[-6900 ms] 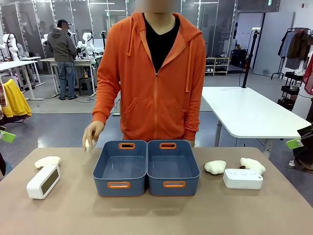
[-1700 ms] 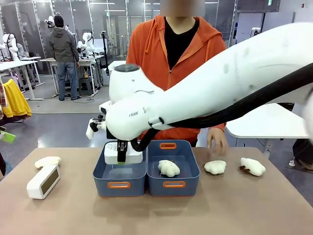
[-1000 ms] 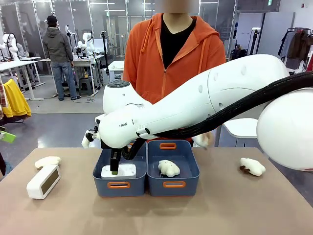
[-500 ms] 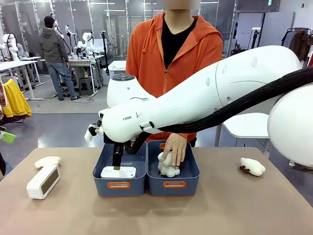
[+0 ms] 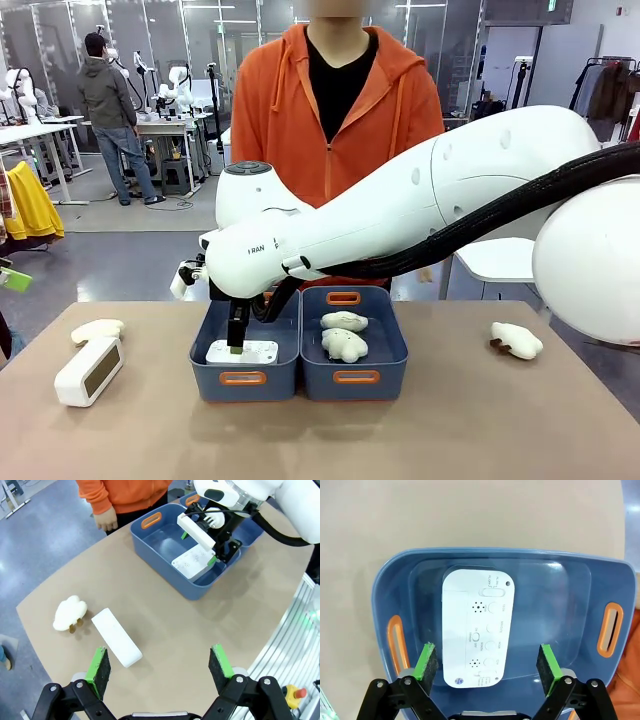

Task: Sort the digital clocks into the basket.
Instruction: Pick up the Digital clock from the table and place it into the empty Plastic storage basket.

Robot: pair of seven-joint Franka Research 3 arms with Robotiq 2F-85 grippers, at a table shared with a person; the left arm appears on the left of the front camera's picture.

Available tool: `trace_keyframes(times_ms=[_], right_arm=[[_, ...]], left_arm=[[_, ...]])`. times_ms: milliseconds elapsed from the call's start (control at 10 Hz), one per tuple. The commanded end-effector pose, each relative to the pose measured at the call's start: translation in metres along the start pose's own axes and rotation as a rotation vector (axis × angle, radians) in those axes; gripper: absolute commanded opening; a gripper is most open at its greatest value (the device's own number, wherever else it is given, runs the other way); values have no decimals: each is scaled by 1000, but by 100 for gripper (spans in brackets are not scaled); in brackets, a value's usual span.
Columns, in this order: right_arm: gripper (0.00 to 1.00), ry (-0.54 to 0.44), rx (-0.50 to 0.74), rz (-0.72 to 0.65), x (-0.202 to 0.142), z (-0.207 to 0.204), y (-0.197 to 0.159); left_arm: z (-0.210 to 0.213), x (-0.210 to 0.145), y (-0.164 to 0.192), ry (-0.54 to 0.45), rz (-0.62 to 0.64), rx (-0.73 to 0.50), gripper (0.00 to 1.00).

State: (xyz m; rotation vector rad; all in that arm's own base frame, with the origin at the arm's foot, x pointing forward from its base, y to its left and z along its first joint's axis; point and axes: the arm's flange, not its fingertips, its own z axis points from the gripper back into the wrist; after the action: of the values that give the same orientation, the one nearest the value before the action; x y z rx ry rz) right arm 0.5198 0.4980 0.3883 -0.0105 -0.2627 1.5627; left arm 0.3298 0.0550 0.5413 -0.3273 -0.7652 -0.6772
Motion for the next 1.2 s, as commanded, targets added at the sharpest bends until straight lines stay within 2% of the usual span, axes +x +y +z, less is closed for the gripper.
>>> trace_keyframes(times_ms=[0, 300, 400, 500, 600, 700, 1000, 1100], right_arm=[[100, 5, -10, 9, 2, 1, 0], [100, -2, -2, 0, 0, 1, -1], [100, -57, 51, -103, -47, 42, -1], [100, -96, 71, -192, -96, 70, -1], [100, -176, 62, -282, -136, 96, 2], [100, -276, 61, -361, -167, 117, 6], [100, -376, 21, -618, -256, 162, 38], [100, -378, -21, -686, -281, 177, 55]], left_arm=[[-1, 0, 1, -8, -9, -17, 100], [-1, 0, 1, -8, -9, -17, 100], [-1, 0, 1, -8, -9, -17, 100], [-1, 0, 1, -8, -9, -17, 100], [-1, 0, 1, -8, -9, -17, 100], [-1, 0, 1, -8, -9, -17, 100], [-1, 0, 1, -8, -9, -17, 100], [-1, 0, 1, -8, -9, -17, 100]])
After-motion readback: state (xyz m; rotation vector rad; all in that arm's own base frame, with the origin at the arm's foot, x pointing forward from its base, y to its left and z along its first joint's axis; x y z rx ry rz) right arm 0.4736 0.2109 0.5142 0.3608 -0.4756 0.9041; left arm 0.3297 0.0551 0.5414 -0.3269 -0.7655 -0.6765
